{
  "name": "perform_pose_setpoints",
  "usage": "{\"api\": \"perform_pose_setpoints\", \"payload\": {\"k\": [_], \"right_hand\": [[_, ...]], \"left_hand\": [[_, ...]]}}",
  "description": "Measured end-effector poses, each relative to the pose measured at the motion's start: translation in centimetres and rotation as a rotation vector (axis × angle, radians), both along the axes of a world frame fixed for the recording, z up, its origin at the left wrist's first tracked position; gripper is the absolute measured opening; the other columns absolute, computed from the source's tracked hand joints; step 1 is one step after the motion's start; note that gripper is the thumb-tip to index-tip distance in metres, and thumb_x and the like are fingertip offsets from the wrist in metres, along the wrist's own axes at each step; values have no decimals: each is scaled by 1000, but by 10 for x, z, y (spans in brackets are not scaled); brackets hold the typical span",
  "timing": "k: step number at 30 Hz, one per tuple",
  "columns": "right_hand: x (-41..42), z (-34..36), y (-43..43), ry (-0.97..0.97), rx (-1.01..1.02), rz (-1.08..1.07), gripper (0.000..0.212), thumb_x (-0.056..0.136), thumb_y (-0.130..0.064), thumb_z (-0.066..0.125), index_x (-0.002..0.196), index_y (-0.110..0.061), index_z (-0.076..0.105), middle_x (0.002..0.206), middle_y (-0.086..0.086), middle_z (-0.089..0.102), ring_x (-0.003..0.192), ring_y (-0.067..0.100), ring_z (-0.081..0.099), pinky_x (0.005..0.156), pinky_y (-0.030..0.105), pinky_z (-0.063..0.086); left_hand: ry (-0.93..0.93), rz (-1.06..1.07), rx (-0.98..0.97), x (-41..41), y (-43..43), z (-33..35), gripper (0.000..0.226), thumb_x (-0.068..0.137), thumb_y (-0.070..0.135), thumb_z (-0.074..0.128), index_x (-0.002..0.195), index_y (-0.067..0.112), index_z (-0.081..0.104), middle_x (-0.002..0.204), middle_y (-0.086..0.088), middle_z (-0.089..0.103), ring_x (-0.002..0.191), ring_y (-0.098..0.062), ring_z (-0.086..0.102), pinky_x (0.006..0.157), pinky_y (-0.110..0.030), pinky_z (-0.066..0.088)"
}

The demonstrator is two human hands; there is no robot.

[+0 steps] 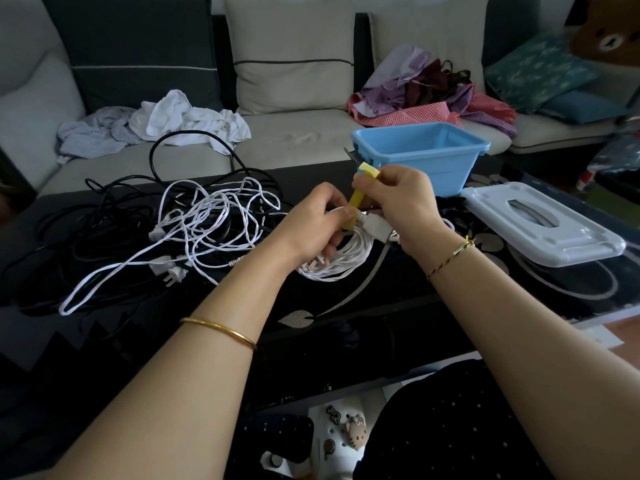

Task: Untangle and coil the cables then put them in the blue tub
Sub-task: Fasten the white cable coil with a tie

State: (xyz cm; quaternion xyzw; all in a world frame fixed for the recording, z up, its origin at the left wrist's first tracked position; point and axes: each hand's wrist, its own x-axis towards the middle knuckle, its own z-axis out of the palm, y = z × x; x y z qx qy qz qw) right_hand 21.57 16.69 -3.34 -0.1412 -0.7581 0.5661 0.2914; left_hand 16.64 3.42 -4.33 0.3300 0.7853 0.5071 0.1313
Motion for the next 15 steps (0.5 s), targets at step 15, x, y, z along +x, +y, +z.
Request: {"api": "perform_pose_setpoints", "payload": {"k": [15], "right_hand": [[12, 3, -9, 111, 308, -24, 24, 87, -23, 67, 74, -2, 71, 73, 17, 66, 63, 18, 52, 61, 35, 44]], "left_hand": [[-180, 92, 47, 0, 2, 8, 22, 100, 21, 46, 80, 13, 39, 59, -8, 48, 42, -18, 41, 47, -29, 36]]}}
